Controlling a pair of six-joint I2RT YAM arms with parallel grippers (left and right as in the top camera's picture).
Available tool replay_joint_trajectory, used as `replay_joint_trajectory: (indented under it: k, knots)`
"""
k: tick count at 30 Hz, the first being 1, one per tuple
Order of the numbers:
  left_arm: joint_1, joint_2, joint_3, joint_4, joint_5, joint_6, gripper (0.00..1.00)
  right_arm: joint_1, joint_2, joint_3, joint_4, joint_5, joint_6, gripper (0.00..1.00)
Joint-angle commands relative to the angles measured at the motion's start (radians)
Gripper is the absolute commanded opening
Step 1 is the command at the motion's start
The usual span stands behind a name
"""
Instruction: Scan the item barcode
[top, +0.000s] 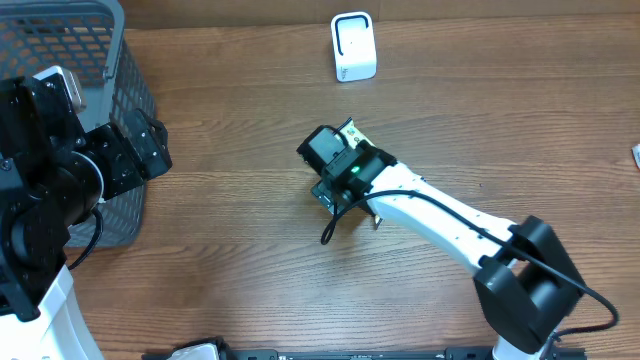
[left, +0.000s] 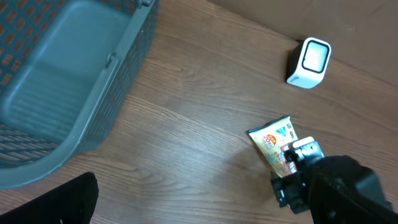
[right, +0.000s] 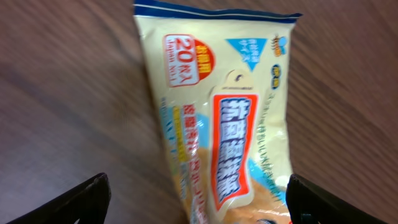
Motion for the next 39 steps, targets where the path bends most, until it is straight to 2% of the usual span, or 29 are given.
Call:
replay_joint_trajectory:
  k: [1, 10, 12, 13, 15, 18, 19, 23, 26, 31, 35, 39]
  knots:
    - [0.005, 0.000, 0.001, 0.002, -0.009, -0.013, 1.00, -0.013, 0.055, -0.007, 0.011, 0.113, 0.026, 0.90]
    - [0.005, 0.000, 0.001, 0.002, -0.009, -0.013, 1.00, -0.011, 0.136, -0.007, 0.020, 0.026, 0.034, 0.81]
    - [0.005, 0.000, 0.001, 0.002, -0.009, -0.013, 1.00, -0.011, 0.150, -0.007, 0.023, 0.026, 0.050, 0.76]
    - [0.005, 0.000, 0.001, 0.002, -0.009, -0.013, 1.00, -0.011, 0.155, -0.007, 0.023, 0.026, 0.061, 0.70]
    - [0.005, 0.000, 0.001, 0.002, -0.009, -0.013, 1.00, -0.015, 0.163, -0.007, 0.022, 0.026, 0.093, 0.49]
    - [0.005, 0.000, 0.001, 0.002, -0.009, -0.013, 1.00, -0.020, 0.163, -0.007, 0.017, 0.003, 0.140, 0.09]
    - [0.005, 0.000, 0.001, 0.002, -0.009, -0.013, 1.00, -0.021, 0.162, -0.005, 0.014, -0.013, 0.159, 0.04]
    - [0.005, 0.000, 0.001, 0.002, -0.009, -0.013, 1.00, -0.027, 0.157, 0.042, -0.033, -0.133, 0.210, 0.04]
    - [0.005, 0.000, 0.001, 0.002, -0.009, -0.013, 1.00, -0.050, 0.142, 0.123, -0.085, -0.299, 0.229, 0.04]
    - [0.005, 0.000, 0.001, 0.001, -0.009, -0.013, 1.00, -0.123, 0.124, 0.269, -0.149, -0.793, 0.231, 0.04]
    - [0.005, 0.000, 0.001, 0.002, -0.009, -0.013, 0.99, -0.192, 0.126, 0.284, -0.092, -1.278, 0.232, 0.04]
    - [0.005, 0.000, 0.001, 0.002, -0.009, -0.013, 1.00, -0.225, 0.143, 0.257, -0.079, -1.471, 0.292, 0.04]
